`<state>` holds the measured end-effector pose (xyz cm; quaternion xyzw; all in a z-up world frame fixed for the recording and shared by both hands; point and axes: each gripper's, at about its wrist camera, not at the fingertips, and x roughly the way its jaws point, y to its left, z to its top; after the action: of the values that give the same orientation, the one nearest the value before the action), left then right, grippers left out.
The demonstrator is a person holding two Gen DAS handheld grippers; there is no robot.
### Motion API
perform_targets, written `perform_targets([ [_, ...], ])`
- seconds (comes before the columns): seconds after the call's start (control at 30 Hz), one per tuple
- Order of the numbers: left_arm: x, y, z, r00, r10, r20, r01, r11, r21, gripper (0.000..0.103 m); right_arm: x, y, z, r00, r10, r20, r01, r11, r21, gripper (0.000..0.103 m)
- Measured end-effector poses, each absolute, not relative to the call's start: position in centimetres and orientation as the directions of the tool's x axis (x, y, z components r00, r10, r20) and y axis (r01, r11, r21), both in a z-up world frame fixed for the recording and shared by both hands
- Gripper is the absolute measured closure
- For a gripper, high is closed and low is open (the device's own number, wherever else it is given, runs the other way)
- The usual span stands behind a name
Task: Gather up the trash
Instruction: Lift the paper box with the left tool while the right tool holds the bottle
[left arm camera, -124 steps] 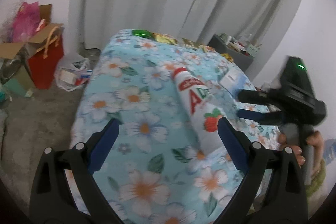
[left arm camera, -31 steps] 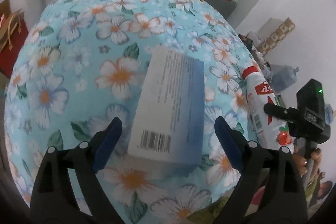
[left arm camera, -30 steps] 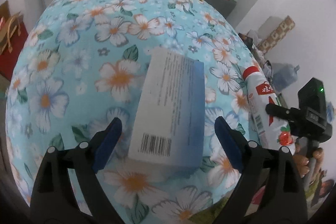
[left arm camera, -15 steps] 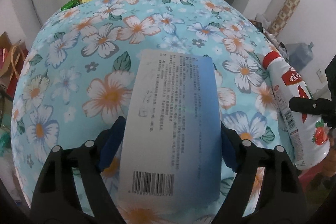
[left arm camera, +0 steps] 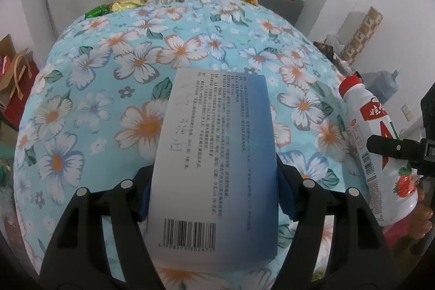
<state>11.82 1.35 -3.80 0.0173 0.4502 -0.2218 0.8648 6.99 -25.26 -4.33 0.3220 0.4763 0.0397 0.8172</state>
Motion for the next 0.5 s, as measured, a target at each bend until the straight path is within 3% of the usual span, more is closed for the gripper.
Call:
perform_targets([
  [0.5, 8.6, 1.1, 0.2, 0.561, -0.416, -0.715, 0.446, 0.880, -0.162, 0.036, 5.9, -23.4, -1.4, 0.586, 0.340, -0.736, 0.178, 0.831, 0.527, 0.042],
])
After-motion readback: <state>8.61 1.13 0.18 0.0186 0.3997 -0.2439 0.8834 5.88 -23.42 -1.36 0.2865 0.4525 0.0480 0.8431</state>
